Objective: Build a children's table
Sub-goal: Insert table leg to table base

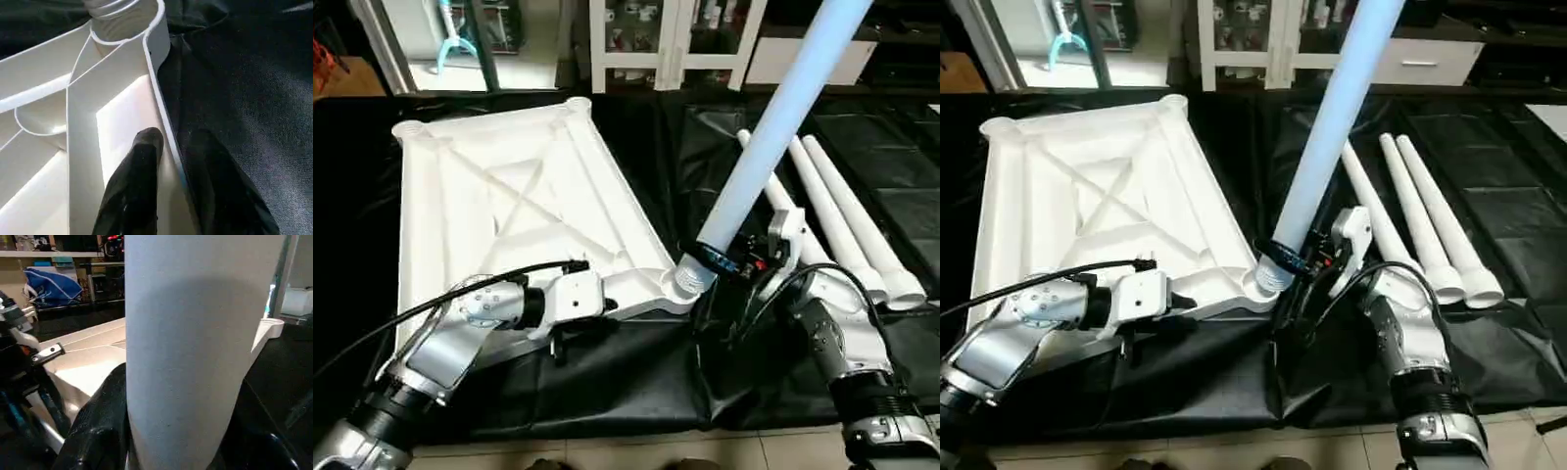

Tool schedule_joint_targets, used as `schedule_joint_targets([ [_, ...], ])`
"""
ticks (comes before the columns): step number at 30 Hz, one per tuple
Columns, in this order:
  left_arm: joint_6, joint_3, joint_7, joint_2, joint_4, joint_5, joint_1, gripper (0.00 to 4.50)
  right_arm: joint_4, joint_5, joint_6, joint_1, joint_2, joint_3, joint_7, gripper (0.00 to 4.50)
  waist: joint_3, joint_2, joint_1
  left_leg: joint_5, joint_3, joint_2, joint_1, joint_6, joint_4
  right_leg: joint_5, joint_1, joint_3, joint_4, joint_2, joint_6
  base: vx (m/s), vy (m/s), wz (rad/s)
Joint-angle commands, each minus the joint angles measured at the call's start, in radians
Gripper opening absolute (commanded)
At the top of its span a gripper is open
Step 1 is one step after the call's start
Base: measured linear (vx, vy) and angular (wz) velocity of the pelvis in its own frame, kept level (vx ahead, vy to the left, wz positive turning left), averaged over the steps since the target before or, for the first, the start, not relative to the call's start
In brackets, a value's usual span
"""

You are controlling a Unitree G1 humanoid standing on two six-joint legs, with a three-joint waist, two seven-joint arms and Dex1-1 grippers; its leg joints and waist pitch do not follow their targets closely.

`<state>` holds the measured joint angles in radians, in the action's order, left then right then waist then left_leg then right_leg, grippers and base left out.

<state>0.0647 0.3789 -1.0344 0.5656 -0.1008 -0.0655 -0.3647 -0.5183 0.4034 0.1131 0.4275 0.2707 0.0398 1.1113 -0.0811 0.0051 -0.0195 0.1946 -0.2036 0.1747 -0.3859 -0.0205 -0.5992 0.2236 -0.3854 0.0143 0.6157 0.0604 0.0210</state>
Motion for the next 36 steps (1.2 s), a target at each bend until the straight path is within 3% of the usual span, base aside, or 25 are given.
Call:
schedule_joint_targets([
  [1,0.021,0.011,0.003,0.024,-0.016,-0.033,0.011,1.12,0.023,0.012,-0.031,-0.014,-0.002,-0.014,0.015,1.85,0.053,0.003,0.003,0.174,0.03,0.064,0.026,0.057,0.083,0.06,0.024,-0.035,-0.068,0.072,0.256,0.0,0.0,0.0],
  [7,0.047,0.007,0.013,0.028,-0.005,-0.041,0.023,1.12,0.031,0.008,-0.042,-0.015,-0.01,-0.031,0.029,1.85,0.053,0.002,0.003,0.164,0.029,0.065,0.028,0.064,0.082,0.046,0.023,-0.035,-0.067,0.073,0.264,0.0,0.0,0.0],
  [8,0.053,0.003,0.011,0.033,0.003,-0.037,0.031,1.12,0.02,0.004,-0.038,-0.004,-0.012,-0.03,0.028,1.85,0.052,-0.003,0.002,0.172,0.028,0.064,0.027,0.063,0.082,0.062,0.023,-0.036,-0.069,0.073,0.262,0.0,0.0,0.0],
  [11,0.055,0.002,0.01,0.035,0.005,-0.036,0.034,1.12,0.018,0.003,-0.039,-0.001,-0.013,-0.029,0.028,1.85,0.051,0.001,0.002,0.176,0.029,0.065,0.028,0.059,0.083,0.081,0.022,-0.036,-0.07,0.074,0.257,0.0,0.0,0.0],
  [12,0.064,-0.003,0.011,0.042,0.015,-0.031,0.047,1.12,0.007,-0.001,-0.036,0.009,-0.014,-0.028,0.032,1.85,0.053,-0.004,0.001,0.168,0.03,0.065,0.026,0.06,0.082,0.077,0.024,-0.036,-0.067,0.075,0.259,0.0,0.0,0.0],
  [26,0.117,-0.024,0.015,0.049,0.063,-0.004,0.085,1.12,-0.009,-0.009,-0.029,0.012,-0.033,-0.05,0.053,1.85,0.054,-0.003,0.003,0.16,0.028,0.064,0.028,0.068,0.08,0.081,0.022,-0.036,-0.069,0.073,0.258,0.0,0.0,0.0],
  [31,0.122,-0.024,0.023,0.044,0.068,-0.002,0.09,0.96,-0.006,-0.007,-0.029,0.017,-0.038,-0.052,0.053,1.85,0.057,-0.001,0.004,0.133,0.028,0.064,0.028,0.073,0.079,0.041,0.024,-0.035,-0.064,0.073,0.262,0.0,0.0,0.0],
  [32,0.126,-0.025,0.025,0.043,0.071,-0.001,0.09,0.76,-0.01,-0.007,-0.026,0.02,-0.039,-0.052,0.053,1.85,0.057,-0.001,0.005,0.13,0.027,0.064,0.028,0.075,0.079,0.033,0.024,-0.035,-0.064,0.072,0.264,0.0,0.0,0.0],
  [36,0.115,-0.03,0.038,0.034,0.067,0.002,0.089,0.61,-0.017,-0.008,-0.019,0.022,-0.039,-0.052,0.055,1.85,0.056,-0.002,0.005,0.145,0.027,0.063,0.028,0.073,0.079,0.057,0.024,-0.036,-0.066,0.074,0.262,0.0,0.0,0.0],
])
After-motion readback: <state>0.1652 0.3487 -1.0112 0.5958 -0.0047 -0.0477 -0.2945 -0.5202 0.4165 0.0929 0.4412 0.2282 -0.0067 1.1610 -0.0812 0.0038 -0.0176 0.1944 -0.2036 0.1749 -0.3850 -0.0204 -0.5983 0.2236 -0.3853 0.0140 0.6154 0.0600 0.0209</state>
